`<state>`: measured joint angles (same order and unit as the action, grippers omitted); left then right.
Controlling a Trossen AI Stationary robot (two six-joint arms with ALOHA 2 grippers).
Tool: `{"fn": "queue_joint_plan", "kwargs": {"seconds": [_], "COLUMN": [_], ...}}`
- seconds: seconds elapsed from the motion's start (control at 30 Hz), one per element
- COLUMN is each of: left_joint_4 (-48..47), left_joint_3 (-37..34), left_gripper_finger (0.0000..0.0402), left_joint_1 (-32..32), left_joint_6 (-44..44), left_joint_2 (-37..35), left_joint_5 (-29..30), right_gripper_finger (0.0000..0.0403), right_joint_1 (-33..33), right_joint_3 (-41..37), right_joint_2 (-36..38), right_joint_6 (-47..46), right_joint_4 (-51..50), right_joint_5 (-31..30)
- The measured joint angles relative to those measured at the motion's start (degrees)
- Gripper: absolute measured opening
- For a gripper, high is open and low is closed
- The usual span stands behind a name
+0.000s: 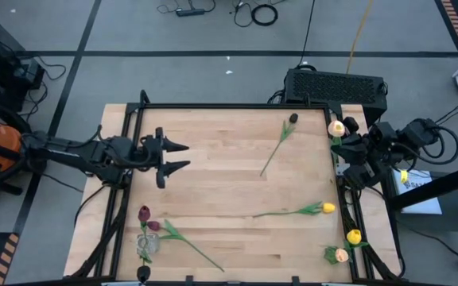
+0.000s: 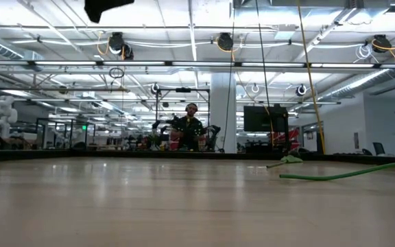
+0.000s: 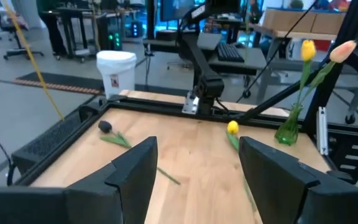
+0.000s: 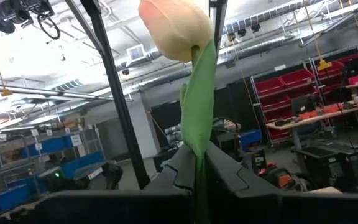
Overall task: Sort flowers into vase by color
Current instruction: Put the pink tulip into the green vase
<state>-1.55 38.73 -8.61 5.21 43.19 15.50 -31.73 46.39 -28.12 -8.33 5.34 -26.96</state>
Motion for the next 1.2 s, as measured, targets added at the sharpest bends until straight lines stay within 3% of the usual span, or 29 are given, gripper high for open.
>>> {"fn": "queue_joint_plan", "kwargs": {"seconds": [0.23,0.5,0.8,0.97,1.03,1.2], "left_joint_4": [0.82,-1.06,-2.37,-1.94,-1.73,-0.89], "left_joint_3": [-10.98,-18.35,-24.93,-29.33,-30.89,-32.75], "left_gripper_finger": [0.0232,0.0232,0.0232,0.0232,0.0232,0.0232], "left_joint_1": [0.18,0.14,0.62,1.14,1.14,1.10], "left_joint_6": [6.30,0.98,-4.05,-2.12,-1.03,0.19], "left_joint_2": [-7.08,-13.45,-30.01,-39.66,-43.02,-42.90], "left_joint_5": [-0.07,-2.03,-1.79,-2.02,-3.73,-11.53], "right_gripper_finger": [0.0009,0.0009,0.0009,0.0009,0.0009,0.0009], "right_joint_1": [0.00,0.00,0.00,0.00,0.00,0.00], "right_joint_3": [0.00,0.00,0.00,0.00,0.00,0.00], "right_joint_2": [-0.01,-0.86,-1.11,-1.11,-1.11,-0.96], "right_joint_6": [-1.53,-1.53,-3.00,-3.00,-3.02,-4.42], "right_joint_4": [0.00,0.00,-0.02,-0.04,-0.02,-0.01], "right_joint_5": [-1.66,-6.17,-6.21,-6.23,-6.24,-6.35]}}
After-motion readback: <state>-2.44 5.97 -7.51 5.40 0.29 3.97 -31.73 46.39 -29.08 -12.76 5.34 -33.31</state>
